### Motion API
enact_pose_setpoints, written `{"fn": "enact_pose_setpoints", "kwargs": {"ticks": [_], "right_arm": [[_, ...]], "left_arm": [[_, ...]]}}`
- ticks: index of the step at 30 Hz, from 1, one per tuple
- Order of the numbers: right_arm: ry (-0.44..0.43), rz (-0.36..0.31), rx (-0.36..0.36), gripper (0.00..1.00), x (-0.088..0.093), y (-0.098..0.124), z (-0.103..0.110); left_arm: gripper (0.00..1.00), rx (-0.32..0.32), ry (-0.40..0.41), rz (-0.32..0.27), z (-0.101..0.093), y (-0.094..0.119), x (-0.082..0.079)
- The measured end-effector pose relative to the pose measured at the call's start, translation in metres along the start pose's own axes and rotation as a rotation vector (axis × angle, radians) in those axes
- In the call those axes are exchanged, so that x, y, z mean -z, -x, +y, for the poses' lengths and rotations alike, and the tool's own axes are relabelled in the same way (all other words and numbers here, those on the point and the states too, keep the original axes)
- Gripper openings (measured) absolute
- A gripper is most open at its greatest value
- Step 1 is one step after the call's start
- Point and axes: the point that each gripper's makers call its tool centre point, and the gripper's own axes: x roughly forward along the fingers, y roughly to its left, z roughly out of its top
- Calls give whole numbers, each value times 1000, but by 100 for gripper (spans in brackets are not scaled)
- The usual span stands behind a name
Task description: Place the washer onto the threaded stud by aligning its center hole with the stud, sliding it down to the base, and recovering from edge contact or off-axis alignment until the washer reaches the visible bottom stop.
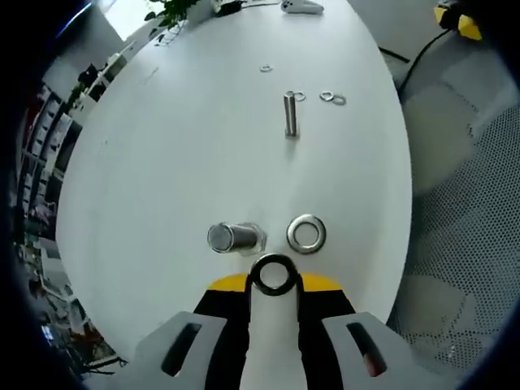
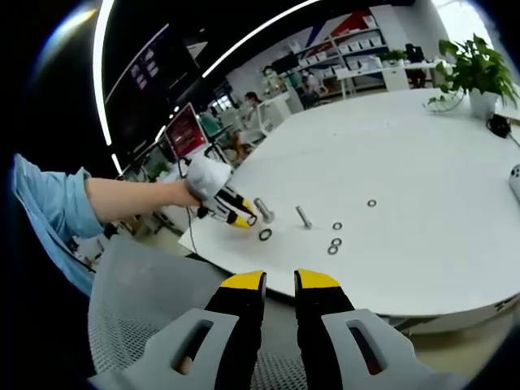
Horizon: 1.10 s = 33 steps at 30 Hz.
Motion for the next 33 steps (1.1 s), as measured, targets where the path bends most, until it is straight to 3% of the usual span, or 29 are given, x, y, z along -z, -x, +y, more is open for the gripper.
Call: {"fn": "enact_pose_setpoints", "kwargs": {"ticks": [17, 33], "right_arm": [[-1, -4, 3, 17, -1, 0, 0], [-4, 1, 5, 17, 0, 1, 0]], "left_arm": [[19, -48, 6, -124, 15, 41, -27], [19, -52, -24, -83, 21, 24, -37]]}}
